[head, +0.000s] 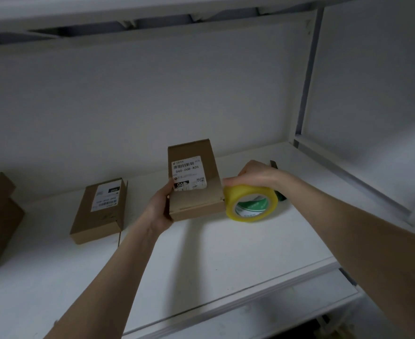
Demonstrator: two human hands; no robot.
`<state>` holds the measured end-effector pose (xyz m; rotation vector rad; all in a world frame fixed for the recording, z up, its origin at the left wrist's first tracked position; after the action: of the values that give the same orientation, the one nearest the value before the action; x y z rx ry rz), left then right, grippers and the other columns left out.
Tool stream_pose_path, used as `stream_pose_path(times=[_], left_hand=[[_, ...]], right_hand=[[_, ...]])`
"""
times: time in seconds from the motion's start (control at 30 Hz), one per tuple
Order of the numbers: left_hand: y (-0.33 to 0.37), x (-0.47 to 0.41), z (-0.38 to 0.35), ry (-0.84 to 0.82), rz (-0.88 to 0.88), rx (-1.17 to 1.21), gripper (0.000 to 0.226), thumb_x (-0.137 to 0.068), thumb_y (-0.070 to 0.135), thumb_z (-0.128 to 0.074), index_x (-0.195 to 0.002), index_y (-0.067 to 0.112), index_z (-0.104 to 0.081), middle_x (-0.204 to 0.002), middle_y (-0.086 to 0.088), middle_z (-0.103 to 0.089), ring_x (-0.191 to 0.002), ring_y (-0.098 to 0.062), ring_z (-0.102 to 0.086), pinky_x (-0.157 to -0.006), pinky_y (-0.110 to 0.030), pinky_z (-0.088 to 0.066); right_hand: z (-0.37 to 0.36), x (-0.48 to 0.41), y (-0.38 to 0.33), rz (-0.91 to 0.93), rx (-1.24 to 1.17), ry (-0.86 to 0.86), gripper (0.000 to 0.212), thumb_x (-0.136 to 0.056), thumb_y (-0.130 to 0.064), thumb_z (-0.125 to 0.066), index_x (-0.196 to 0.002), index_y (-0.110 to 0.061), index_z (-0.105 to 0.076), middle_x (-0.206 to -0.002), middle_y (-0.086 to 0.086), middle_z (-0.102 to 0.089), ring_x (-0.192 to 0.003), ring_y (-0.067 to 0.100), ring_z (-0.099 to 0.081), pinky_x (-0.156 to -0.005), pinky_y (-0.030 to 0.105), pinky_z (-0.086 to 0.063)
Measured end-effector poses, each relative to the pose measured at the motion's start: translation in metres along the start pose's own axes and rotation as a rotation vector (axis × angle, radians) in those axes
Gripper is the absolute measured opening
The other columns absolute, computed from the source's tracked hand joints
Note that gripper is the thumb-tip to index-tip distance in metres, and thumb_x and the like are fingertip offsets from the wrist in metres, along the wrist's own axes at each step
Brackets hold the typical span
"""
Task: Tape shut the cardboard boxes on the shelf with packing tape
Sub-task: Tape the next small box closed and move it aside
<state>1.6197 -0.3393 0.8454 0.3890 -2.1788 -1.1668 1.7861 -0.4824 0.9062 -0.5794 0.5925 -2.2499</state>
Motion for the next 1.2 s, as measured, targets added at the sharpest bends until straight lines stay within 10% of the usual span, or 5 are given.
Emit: stream_pose_path(times=[0.27,0.43,0.73,1.0,1.2], left_hand=[[0.007,-0.001,0.022,0.14,-0.012,-0.055,0.036,-0.094,0.049,-0.049,-0.109,0.021,-0.065,-0.103,-0.008,-0.07,-0.083,-0.023,-0.066,-0.061,-0.033,-0.054],[0.018,-0.001,0.029,0.16,-0.054,-0.08,0.031,-0.095,0.045,-0.05,-0.106,0.022,-0.066,-0.103,-0.006,-0.07,-0.084,-0.023,-0.066,-0.069,-0.035,-0.054],[0.023,0.007,0.032,0.166,-0.099,-0.097,0.03,-0.096,0.042,-0.049,-0.112,0.022,-0.064,-0.106,-0.007,-0.069,-0.087,-0.023,-0.065,-0.067,-0.036,-0.052],[0.007,0.01,0.015,0.009,-0.036,0.132,0.032,-0.098,0.041,-0.043,-0.114,0.022,-0.062,-0.092,-0.004,-0.074,-0.07,-0.018,-0.071,-0.053,-0.027,-0.057],[-0.011,0.014,-0.013,-0.078,0.041,0.339,0.035,-0.098,0.042,-0.043,-0.11,0.015,-0.062,-0.085,-0.009,-0.073,-0.064,-0.021,-0.071,-0.049,-0.028,-0.057]], right_hand=[[-0.01,0.007,0.002,0.032,-0.312,-0.114,0.067,-0.071,-0.066,-0.067,-0.11,-0.011,-0.066,-0.103,0.008,-0.07,-0.098,0.025,-0.067,-0.095,0.038,-0.052],[0.007,0.011,0.001,0.071,-0.344,-0.006,0.04,-0.081,-0.055,-0.068,-0.082,-0.015,-0.067,-0.077,0.001,-0.068,-0.073,0.016,-0.064,-0.069,0.026,-0.051],[0.03,0.007,0.004,0.008,0.217,0.15,0.062,-0.075,-0.076,-0.057,-0.075,-0.014,-0.062,-0.081,0.002,-0.064,-0.076,0.018,-0.061,-0.066,0.03,-0.044],[0.017,0.005,0.003,0.011,0.034,0.093,0.064,-0.081,-0.072,-0.056,-0.1,-0.012,-0.065,-0.088,0.001,-0.062,-0.076,0.015,-0.057,-0.07,0.028,-0.046],[-0.01,0.002,-0.008,0.031,-0.115,-0.008,0.06,-0.08,-0.071,-0.057,-0.08,-0.012,-0.066,-0.08,0.004,-0.067,-0.076,0.019,-0.066,-0.07,0.028,-0.049]])
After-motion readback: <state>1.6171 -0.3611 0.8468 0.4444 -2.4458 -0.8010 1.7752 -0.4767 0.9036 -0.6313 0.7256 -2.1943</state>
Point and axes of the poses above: each hand's wrist, its own x-axis away from the middle knuckle, its own z-axis out of the back of the hand, y = z × x, the point moved 10 cm from there along -x, towards the middle knuckle
